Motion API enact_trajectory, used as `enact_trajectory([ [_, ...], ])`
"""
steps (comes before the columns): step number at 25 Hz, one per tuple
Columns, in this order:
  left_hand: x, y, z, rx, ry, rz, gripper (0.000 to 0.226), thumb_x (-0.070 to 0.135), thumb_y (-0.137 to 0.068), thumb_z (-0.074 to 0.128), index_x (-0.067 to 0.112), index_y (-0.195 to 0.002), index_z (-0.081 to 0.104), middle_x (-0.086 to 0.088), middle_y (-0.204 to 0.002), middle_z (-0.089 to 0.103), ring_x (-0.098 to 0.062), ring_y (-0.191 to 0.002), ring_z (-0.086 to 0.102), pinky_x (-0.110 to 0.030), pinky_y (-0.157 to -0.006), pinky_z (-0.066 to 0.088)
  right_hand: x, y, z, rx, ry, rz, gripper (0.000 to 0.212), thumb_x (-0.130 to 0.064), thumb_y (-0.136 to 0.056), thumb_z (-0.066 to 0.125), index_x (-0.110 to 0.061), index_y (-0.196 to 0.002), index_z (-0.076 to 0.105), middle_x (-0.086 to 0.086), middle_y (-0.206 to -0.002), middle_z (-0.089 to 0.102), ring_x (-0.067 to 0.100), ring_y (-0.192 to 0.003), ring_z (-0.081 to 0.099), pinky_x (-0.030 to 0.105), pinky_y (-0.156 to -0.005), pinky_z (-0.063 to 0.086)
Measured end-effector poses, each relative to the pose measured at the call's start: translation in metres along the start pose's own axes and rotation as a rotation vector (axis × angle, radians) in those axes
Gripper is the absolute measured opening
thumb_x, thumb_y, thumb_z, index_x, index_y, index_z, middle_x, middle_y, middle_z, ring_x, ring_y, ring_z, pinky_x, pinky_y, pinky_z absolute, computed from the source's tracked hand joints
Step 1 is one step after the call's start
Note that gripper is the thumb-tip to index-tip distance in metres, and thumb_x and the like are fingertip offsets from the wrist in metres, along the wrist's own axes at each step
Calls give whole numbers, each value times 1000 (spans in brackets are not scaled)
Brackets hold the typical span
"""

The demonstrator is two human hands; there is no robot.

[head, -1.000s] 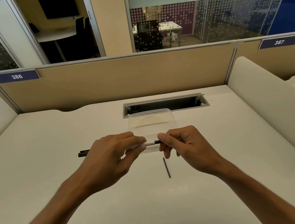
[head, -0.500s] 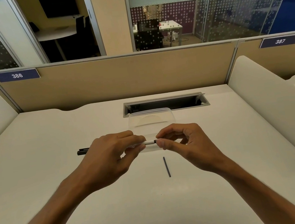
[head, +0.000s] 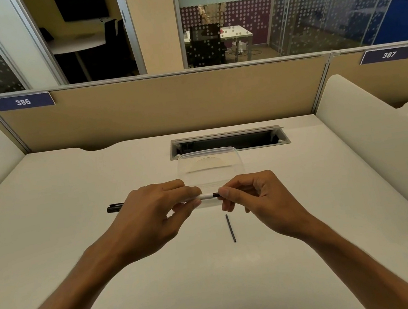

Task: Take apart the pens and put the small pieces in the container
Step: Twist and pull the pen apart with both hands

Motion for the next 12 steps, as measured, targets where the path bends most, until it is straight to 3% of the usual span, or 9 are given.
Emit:
enact_trajectory([
  [3,-1,1,1,4,3,14,24,31,-93,54,23,-109,71,23,-76,51,9,-56,43,-12,-54,28,-1,0,-1,-15,34,-1,14,-41,-84,61,-31,-86,71,-18,-78,73,4,-80,69,8,-65,49],
  [7,-14,4,6,-7,-8,-7,26,37,-92,51,28,-107,70,24,-74,50,10,-60,45,-17,-51,34,0,2,-7,5,117,-39,5,-26,-85,72,-27,-90,74,-19,-90,72,0,-89,67,14,-66,52],
  [12,-45,10,23,-26,-46,-64,19,34,-94,55,29,-105,70,21,-73,54,5,-57,45,-21,-50,37,29,5,-19,107,159,-13,8,-22,-83,76,-24,-90,76,-17,-87,74,1,-88,68,15,-56,49],
])
Point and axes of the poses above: each hand's wrist, its own y-axis away from the middle knuckle, its own z-axis out of the palm, x = y × z, the point moved 10 cm from there along -y, towards the middle knuckle
